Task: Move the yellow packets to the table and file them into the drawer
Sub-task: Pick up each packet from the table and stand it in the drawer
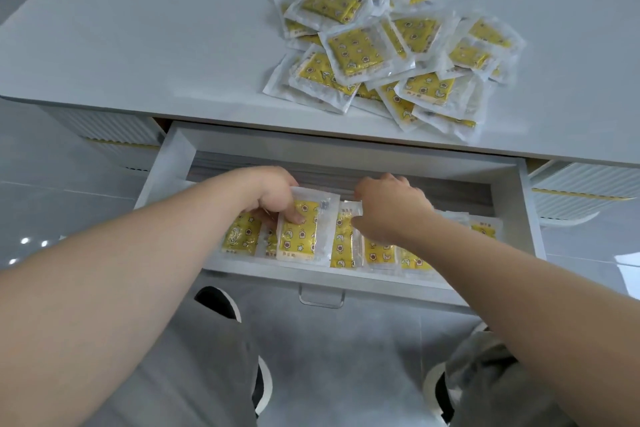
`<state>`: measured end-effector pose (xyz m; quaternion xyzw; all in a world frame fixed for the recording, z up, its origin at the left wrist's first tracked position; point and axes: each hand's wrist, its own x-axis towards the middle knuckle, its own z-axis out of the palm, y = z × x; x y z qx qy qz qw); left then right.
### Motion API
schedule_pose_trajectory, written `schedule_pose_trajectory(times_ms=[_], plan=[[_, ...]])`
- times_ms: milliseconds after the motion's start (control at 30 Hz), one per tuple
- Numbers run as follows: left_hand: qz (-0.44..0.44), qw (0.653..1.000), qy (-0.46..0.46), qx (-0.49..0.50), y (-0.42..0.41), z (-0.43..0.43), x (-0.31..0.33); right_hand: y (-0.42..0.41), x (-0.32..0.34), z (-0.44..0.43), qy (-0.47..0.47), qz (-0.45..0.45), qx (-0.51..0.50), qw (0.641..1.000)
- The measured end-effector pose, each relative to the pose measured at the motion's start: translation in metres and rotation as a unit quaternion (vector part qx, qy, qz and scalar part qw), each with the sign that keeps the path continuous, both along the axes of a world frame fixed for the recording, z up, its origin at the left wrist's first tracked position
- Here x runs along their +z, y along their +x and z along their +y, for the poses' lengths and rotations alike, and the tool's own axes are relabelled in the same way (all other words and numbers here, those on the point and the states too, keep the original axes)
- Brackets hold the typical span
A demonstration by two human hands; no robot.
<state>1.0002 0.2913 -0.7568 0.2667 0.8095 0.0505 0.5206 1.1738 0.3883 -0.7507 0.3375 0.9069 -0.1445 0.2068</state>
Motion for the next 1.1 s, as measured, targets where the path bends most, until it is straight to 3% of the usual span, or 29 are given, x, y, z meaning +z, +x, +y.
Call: schedule_pose_trajectory(times_ms=[233,667,933,1100], plan=[[0.198,0.963,-0.002,-0.184,0.007,0.005,-0.009,0.009,0.009,0.012,-0.002,0.038,-0.005,0.999],[0.357,0.886,0.001,-0.295,0.034,0.016,0.008,0.014,0.02,0.018,-0.001,0.113,-0.019,0.993],[0.254,0.946,0.174,-0.106,0.029,0.017,0.081,0.012,0.049,0.026,-0.083,0.233,-0.107,0.963],[0.295,0.904,0.307,0.038,0.019,0.013,0.113,0.014,0.086,0.04,-0.068,0.298,-0.145,0.941]])
